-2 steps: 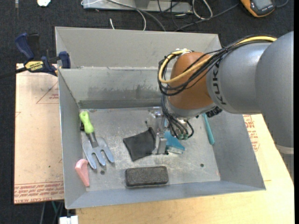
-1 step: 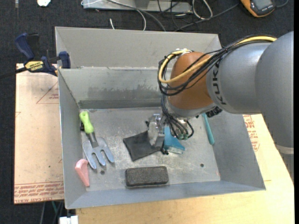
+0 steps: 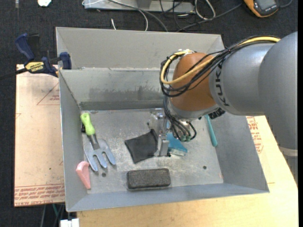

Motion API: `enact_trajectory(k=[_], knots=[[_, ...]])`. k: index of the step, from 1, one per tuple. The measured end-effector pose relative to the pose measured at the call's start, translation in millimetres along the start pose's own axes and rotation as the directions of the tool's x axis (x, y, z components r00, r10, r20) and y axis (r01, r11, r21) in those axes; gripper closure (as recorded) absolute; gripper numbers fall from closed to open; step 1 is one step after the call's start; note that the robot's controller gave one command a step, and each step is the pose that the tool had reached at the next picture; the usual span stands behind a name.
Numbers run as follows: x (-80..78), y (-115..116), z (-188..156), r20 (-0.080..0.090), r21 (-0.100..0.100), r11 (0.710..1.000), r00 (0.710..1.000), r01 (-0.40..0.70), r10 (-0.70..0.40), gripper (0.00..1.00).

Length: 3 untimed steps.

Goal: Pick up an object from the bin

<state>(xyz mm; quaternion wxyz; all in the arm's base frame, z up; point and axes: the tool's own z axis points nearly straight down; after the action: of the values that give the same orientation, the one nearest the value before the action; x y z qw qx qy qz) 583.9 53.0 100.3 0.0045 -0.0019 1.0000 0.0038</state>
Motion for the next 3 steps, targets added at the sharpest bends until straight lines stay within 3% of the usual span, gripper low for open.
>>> enact_trajectory(k=[1, 2, 3], knots=[[0.0, 0.0, 0.0, 0.000, 0.000, 1.000, 1.000, 0.000, 0.000, 1.00], [0.0, 0.0, 0.0, 0.000, 0.000, 1.000, 1.000, 0.000, 0.000, 1.00], [-34.0, -30.3, 29.1, 0.007, -0.003, 0.997, 0.997, -0.077, 0.077, 0.00]])
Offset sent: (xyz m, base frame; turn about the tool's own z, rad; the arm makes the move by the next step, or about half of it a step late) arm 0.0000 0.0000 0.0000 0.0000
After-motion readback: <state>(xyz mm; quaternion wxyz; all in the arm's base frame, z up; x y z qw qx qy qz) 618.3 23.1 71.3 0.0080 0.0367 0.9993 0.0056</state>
